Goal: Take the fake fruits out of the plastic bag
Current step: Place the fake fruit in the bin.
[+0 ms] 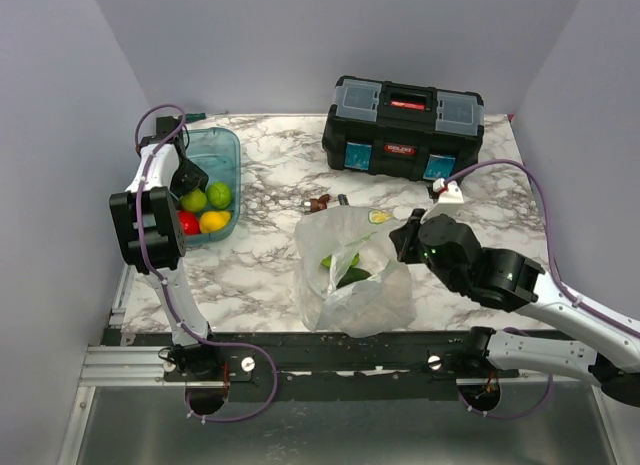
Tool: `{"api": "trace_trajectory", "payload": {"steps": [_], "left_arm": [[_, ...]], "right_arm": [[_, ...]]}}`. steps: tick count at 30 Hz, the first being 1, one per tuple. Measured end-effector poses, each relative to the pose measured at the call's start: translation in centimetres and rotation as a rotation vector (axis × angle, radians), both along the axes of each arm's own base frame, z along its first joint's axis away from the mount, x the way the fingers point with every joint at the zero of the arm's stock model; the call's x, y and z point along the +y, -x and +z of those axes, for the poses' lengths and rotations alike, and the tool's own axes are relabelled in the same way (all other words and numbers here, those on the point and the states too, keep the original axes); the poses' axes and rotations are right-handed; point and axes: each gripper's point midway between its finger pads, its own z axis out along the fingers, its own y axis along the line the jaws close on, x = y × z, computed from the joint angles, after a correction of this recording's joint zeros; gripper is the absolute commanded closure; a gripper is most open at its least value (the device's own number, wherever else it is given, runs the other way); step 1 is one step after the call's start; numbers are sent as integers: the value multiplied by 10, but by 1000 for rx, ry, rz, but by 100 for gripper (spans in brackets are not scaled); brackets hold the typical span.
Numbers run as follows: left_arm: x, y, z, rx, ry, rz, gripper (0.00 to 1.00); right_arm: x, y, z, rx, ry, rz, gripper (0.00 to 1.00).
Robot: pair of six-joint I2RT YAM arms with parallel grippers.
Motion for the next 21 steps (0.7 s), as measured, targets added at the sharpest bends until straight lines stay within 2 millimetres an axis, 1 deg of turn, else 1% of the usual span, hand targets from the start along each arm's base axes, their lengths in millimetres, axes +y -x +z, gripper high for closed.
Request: {"api": "trace_trajectory", "payload": {"steps": [2,4,6,7,8,9,20,21], "left_arm": [[0,0,0,-2,9,0,65],[0,0,0,-3,13,4,62],[1,1,0,-2,15,10,55],[2,1,0,-2,15,13,54],[2,1,0,-2,16,15,40],[3,1,0,-3,16,18,37],[3,3,0,0,40,34,33],[2,3,-1,0,44,35,5]], "right_arm": [[0,1,3,1,-11,-2,99],[-1,2,4,6,-17,-2,99],[-2,4,4,11,-24,-1,99],[-2,4,5,13,-29,-1,99],[-2,5,5,15,-33,-1,99],[-3,6,6,17,-37,0,99],[-1,7,4,38,-60,-8,99],[-1,7,3,40,-57,-8,99]]}}
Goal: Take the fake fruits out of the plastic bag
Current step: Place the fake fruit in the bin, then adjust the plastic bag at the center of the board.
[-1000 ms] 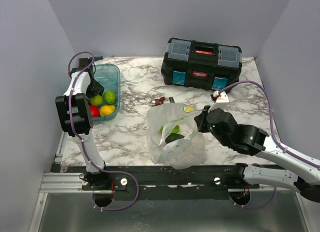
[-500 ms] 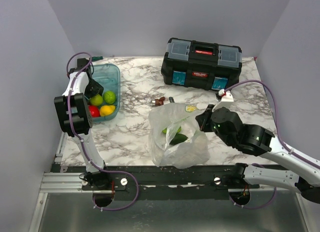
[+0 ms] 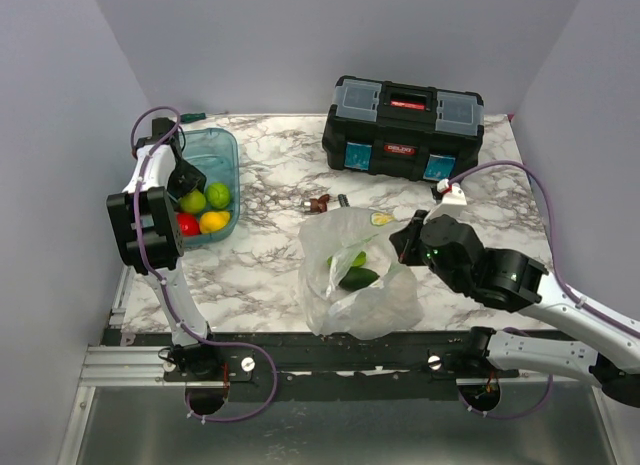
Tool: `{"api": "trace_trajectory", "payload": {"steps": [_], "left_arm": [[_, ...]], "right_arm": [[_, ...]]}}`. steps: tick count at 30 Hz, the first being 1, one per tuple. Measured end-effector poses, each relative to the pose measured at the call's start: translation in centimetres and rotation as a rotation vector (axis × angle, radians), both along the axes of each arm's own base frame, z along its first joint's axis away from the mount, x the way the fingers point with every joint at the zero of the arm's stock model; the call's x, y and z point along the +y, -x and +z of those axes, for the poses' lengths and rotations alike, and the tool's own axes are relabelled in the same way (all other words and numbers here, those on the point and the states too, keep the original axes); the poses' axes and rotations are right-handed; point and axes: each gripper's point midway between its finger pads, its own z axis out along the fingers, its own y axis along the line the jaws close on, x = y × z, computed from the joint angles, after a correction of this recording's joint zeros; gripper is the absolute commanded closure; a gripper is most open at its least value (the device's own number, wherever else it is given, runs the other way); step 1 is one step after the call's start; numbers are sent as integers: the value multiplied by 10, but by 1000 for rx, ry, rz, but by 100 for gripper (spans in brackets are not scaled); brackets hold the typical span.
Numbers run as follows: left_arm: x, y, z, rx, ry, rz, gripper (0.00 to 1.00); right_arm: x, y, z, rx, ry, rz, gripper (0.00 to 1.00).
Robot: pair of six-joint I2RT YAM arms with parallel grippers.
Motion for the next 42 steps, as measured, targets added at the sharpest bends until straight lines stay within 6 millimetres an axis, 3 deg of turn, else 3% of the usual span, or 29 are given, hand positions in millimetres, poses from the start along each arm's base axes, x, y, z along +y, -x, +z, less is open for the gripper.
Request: {"api": "trace_trajectory", "payload": {"steps": [1,11,16,18,22,23,24,26,30,33,36,39,42], "left_arm": [[0,0,0,1,2,0,1],[-1,4,4,-11,21,10,3],[-5,15,31,-78,20,4,2],[-12,20,53,-148,16,-15,1],[-46,31,119,-354,13,-106,1],[-54,31,125,-379,30,-127,1],[-75,36,155,-480,49,-186,1],[-108,47,182,-612,130,-274,1],[-139,82,193,-723,255,-347,1],[-160,101,190,-754,317,-421,3],[-202,128,194,-833,401,-600,8],[-242,169,205,-936,487,-791,12],[-271,205,225,-1042,562,-966,14]], "right_arm": [[1,0,-1,3,1,-1,99],[6,-1,-7,26,8,4,99],[8,1,-8,32,4,14,99],[8,1,-9,32,10,17,99],[15,-4,-20,46,70,25,99],[19,-7,-22,50,92,29,99],[23,-10,-23,52,115,32,99],[34,-19,-24,53,157,37,99],[40,-47,-13,40,200,12,99],[26,-78,-1,30,206,-39,99],[16,-97,13,10,221,-40,99],[28,-97,29,-19,218,51,99],[41,-88,30,-12,199,148,99]]}}
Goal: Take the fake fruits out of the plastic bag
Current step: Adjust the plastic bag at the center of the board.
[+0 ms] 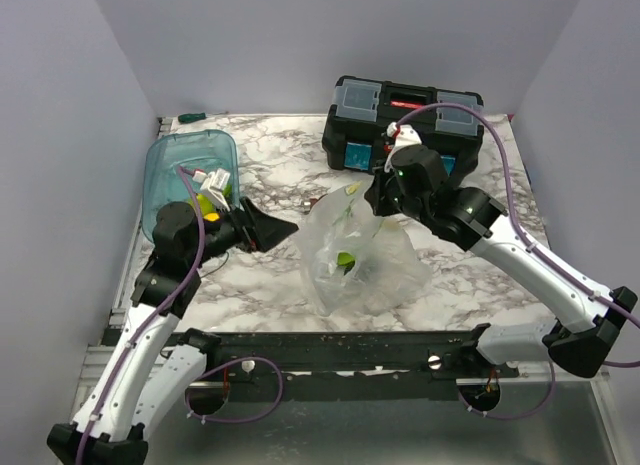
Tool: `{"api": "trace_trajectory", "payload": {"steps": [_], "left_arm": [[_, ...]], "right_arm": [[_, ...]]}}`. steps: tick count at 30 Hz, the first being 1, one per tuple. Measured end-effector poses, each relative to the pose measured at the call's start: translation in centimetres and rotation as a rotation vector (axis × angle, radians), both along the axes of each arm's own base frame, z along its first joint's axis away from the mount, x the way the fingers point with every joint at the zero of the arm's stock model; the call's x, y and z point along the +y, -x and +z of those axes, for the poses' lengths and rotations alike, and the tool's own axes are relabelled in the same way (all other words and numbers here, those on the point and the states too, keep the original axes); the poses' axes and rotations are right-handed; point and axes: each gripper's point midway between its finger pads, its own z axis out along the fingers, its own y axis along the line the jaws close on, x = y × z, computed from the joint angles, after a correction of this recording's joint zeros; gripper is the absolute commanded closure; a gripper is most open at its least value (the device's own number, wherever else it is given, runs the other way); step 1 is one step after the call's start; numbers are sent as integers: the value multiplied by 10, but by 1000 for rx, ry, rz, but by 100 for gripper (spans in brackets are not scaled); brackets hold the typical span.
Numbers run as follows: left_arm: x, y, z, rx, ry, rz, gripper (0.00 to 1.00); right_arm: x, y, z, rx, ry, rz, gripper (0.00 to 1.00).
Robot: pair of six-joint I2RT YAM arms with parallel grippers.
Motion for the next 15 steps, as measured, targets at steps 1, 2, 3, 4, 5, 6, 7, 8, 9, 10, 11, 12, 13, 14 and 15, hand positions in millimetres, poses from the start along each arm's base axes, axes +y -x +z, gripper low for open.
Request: {"api": "trace_trajectory", "payload": {"steps": [1,2,3,4,5,6,7,8,9,10,11,12,13,14,15], "left_arm": [[-10,15,8,-51,15,-69,14],[-21,33,14,-103,30,-146,15],[-25,41,16,-120,35,-178,15],[-33,55,18,-150,42,-242,17],[-39,69,20,-177,48,-296,19],[-45,82,22,-200,53,-351,22],[-51,93,22,-212,52,-402,26],[-54,99,22,-220,50,-432,28],[-60,107,19,-222,43,-472,29],[-65,114,16,-217,38,-507,29],[-70,117,12,-211,28,-530,29],[-76,122,8,-198,19,-558,29],[-80,124,5,-190,12,-572,29],[-86,127,0,-179,-1,-588,30],[-91,129,-4,-170,-12,-604,30]], "right_arm": [[4,4,-3,14,-6,31,99],[10,9,-10,33,-19,67,99],[15,16,-20,63,-28,109,99],[18,23,-32,94,-33,142,99],[20,32,-46,134,-36,172,99],[22,41,-61,176,-39,203,99],[24,51,-74,220,-44,233,99],[25,60,-85,258,-50,262,99],[27,70,-95,296,-64,296,99],[29,78,-100,322,-77,322,99],[30,85,-102,336,-95,347,99],[31,90,-102,342,-109,363,99],[32,94,-100,341,-129,380,99],[32,96,-96,335,-142,389,99],[33,97,-91,323,-156,394,99]]}}
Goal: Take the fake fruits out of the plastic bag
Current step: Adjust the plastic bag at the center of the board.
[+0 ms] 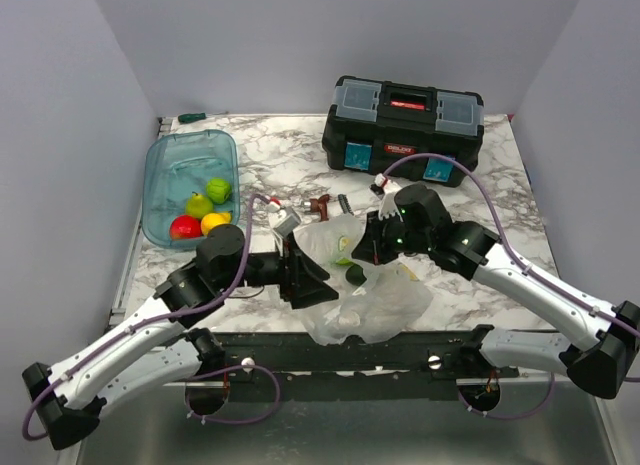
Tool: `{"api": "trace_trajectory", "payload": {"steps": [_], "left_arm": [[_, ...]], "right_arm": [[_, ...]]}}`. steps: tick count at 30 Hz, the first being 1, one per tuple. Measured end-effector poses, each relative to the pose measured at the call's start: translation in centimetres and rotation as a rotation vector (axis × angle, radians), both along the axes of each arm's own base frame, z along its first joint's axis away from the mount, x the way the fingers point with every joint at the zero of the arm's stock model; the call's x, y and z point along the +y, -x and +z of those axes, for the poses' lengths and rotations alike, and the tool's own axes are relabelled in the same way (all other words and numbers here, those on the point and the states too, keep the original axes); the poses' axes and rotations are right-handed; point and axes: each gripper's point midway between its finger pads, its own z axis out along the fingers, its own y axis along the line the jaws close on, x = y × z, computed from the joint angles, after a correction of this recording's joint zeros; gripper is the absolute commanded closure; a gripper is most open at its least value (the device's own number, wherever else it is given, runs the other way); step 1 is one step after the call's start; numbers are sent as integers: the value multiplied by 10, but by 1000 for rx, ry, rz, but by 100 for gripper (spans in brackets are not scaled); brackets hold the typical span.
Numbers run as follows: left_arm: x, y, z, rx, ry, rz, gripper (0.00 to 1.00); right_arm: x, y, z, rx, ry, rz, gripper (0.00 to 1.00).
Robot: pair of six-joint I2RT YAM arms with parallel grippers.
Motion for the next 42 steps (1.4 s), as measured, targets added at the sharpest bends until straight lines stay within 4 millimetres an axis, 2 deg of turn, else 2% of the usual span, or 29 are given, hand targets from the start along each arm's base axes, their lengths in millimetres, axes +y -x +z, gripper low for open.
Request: {"api": "trace_trajectory", "payload": {"steps": [4,7,13,17,19,22,24,26,33,37,39,42], "left_arm": [[-16,14,-16,-6,-56,-44,32],[-22,21,-19,-25,-71,-50,32],[-19,-10,-50,40,-187,175,43],[-7,-25,-69,59,-218,293,43],[-6,-27,-71,57,-220,305,36],[-10,-28,-67,51,-200,296,21],[-12,-25,-61,37,-149,283,16],[-8,-21,-56,20,-101,275,15],[7,-12,-17,-35,32,271,15],[13,-9,4,-34,87,278,11],[15,-10,16,-35,102,292,18],[15,-13,31,-31,97,310,38]], "right_arm": [[5,-3,18,-32,-53,-7,99],[9,-6,28,-44,-84,-11,99],[17,-7,42,-57,-136,-2,99],[19,-6,45,-52,-154,2,99],[21,-6,47,-47,-170,4,99],[25,-5,50,-44,-193,12,99],[26,-4,51,-41,-201,14,99],[27,-4,53,-42,-209,15,99],[29,-1,55,-35,-222,32,99],[29,-1,55,-34,-224,35,99],[29,-1,55,-34,-225,35,99],[30,-1,55,-33,-227,34,99]]}}
